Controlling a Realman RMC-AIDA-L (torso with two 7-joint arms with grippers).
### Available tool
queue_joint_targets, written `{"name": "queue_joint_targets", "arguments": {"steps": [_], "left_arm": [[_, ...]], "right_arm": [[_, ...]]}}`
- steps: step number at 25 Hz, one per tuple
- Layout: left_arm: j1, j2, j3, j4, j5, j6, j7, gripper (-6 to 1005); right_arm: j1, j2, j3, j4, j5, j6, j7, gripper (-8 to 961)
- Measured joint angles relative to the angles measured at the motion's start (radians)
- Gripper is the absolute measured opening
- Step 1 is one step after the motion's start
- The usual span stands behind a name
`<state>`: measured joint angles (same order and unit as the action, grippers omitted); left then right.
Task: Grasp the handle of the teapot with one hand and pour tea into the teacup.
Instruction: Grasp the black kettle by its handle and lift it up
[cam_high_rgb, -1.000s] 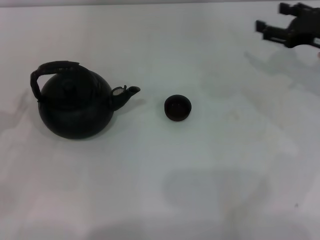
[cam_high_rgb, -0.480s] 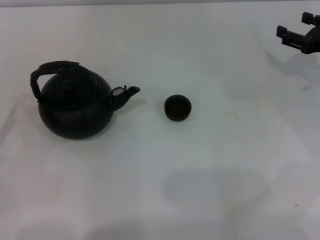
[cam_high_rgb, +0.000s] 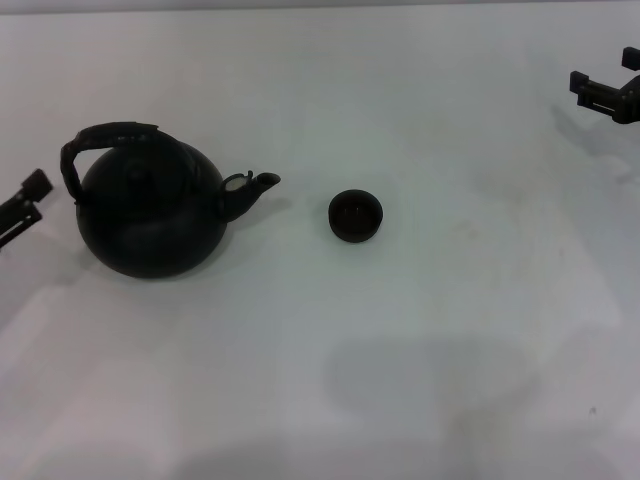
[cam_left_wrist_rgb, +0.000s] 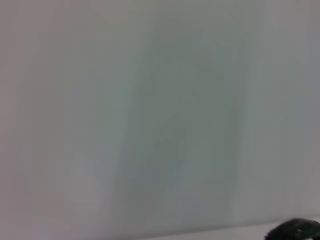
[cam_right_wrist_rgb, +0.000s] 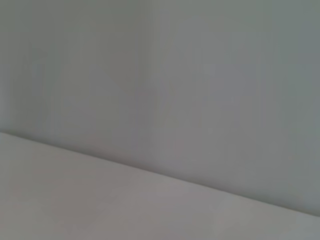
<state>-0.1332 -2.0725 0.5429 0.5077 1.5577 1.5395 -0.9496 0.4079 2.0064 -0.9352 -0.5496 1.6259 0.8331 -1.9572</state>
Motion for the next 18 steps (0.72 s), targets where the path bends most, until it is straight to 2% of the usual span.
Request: {"name": "queue_joint_targets", "arguments": {"steps": [12, 18], "left_arm": [[-0.034, -0.001, 0.000, 0.009, 0.030, -0.059, -0.069, 770], [-0.062, 0.001, 0.000, 0.015, 0.092, -0.065, -0.108, 768]], "right_arm": [[0.022, 0.000, 0.004, 0.018, 0.000, -0.054, -0.016, 849], [0.034, 0.001, -0.006, 0.021, 0.000, -0.056, -0.017, 848]]}}
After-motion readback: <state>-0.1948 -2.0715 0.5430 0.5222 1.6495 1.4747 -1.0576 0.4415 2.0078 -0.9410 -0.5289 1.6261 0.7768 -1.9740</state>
